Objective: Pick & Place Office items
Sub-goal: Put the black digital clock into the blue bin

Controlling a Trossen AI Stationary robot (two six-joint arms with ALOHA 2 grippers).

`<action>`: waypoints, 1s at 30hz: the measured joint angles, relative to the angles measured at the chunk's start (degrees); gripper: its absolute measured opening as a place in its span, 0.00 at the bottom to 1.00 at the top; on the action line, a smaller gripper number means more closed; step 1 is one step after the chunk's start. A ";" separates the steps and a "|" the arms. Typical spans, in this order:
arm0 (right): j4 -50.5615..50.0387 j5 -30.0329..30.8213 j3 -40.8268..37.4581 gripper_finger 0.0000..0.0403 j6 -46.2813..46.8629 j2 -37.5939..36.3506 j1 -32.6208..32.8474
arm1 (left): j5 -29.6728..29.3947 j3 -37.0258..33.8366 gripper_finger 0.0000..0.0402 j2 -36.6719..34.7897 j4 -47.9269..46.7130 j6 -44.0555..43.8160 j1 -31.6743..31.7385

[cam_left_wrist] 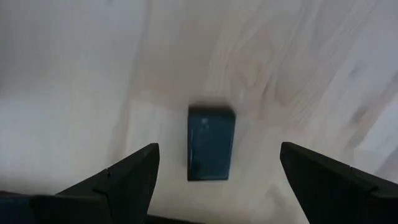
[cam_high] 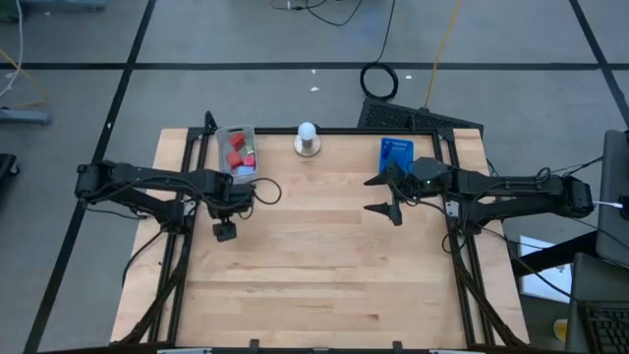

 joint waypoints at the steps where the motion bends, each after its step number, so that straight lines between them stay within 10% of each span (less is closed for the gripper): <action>1: 0.00 -0.03 0.00 0.87 0.12 0.00 0.00 | 0.29 -1.22 0.84 0.00 0.43 0.33 0.00; 30: -1.07 -0.39 0.00 0.87 0.47 0.00 0.02 | 5.65 -8.49 0.84 5.20 9.01 -12.20 0.44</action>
